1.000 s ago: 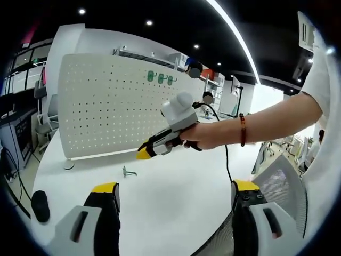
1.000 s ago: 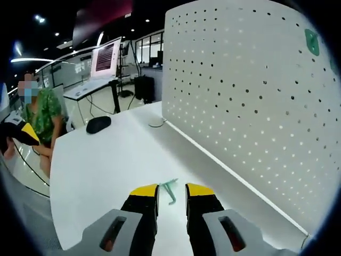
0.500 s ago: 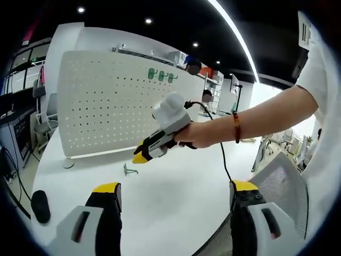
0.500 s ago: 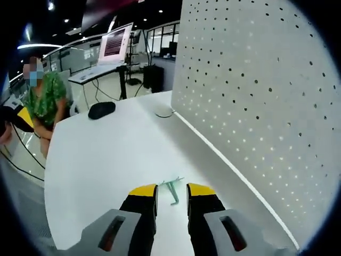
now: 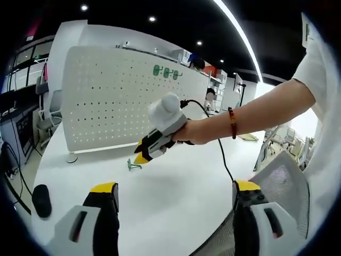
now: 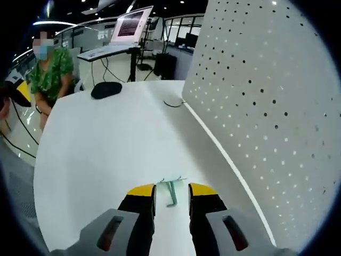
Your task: Insert the hook assembly into the mounting plate slot until the hook locks in place.
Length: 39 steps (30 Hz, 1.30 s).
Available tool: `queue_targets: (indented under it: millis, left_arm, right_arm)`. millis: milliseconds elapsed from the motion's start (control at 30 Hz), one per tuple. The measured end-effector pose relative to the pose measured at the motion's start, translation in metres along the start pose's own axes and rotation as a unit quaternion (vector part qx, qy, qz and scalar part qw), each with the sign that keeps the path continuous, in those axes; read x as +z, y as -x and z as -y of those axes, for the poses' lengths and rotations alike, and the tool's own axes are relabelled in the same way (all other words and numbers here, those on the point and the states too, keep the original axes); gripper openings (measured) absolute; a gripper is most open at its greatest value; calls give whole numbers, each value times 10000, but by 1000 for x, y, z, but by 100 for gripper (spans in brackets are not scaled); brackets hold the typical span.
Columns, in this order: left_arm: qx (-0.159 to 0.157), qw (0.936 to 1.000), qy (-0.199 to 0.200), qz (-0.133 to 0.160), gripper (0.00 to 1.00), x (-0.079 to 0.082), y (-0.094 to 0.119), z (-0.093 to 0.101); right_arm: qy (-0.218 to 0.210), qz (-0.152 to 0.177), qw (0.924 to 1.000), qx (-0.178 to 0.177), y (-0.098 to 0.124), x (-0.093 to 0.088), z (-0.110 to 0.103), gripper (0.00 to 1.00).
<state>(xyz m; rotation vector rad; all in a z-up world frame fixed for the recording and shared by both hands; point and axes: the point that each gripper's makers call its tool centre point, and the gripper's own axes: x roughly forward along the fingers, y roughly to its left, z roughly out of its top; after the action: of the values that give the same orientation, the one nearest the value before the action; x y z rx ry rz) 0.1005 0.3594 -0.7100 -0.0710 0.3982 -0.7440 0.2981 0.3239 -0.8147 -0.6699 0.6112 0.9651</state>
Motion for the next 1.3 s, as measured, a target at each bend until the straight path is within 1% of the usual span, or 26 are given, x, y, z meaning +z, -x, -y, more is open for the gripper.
queue_targets:
  millis: [133,200,267,300,467,567,700,767,833,900,1033,1100,1200,1233,1300]
  left_arm:
    - [31,10000,-49,-76,89,-3,2,-2]
    - [24,9999,-19,-103,89,-5,3,-4]
    - [25,10000,-23,-90,89,-5,3,-4]
    - [42,10000,-6,-76,89,-5,3,-5]
    - [74,9999,-35,-80,90,-4,3,-8]
    - [83,9999,-41,-77,90,-3,3,-10]
    - [167,9998,-41,-96,91,-3,7,-16]
    - [201,9998,-3,-77,91,-3,8,-19]
    - [209,9998,11,-63,91,-3,9,-20]
    - [236,9997,-19,-97,91,-4,10,-21]
    - [220,9997,19,-93,91,-4,10,-21]
    - [232,9997,13,-99,91,-5,11,-22]
    - [213,9997,55,-111,90,-6,11,-22]
    - [210,9997,58,-122,90,-7,10,-21]
    - [204,9997,41,-118,90,-6,10,-21]
  right_arm:
    - [199,-52,9997,95,-4,0,-1,24]
    - [373,-83,9993,16,-5,2,2,24]
    - [397,-51,9991,134,-8,4,-1,24]
    - [452,-80,9989,137,-8,4,-1,24]
    - [771,-249,9965,195,-13,0,1,22]
    - [852,-234,9957,275,-16,1,-1,22]
    - [1083,-328,9930,342,-20,-3,-2,19]
    - [1055,-378,9929,390,-22,-6,-4,19]
    - [1130,-412,9919,401,-24,-7,-6,19]
    - [1131,-358,9921,412,-24,-5,-6,18]
    - [1142,-352,9920,402,-27,-3,-4,18]
    - [1338,-258,9901,341,-26,3,-3,18]
    - [1257,-281,9907,433,-28,1,-6,20]
    - [1341,-308,9896,420,-28,1,-5,19]
    - [1462,-197,9878,509,-28,5,-9,20]
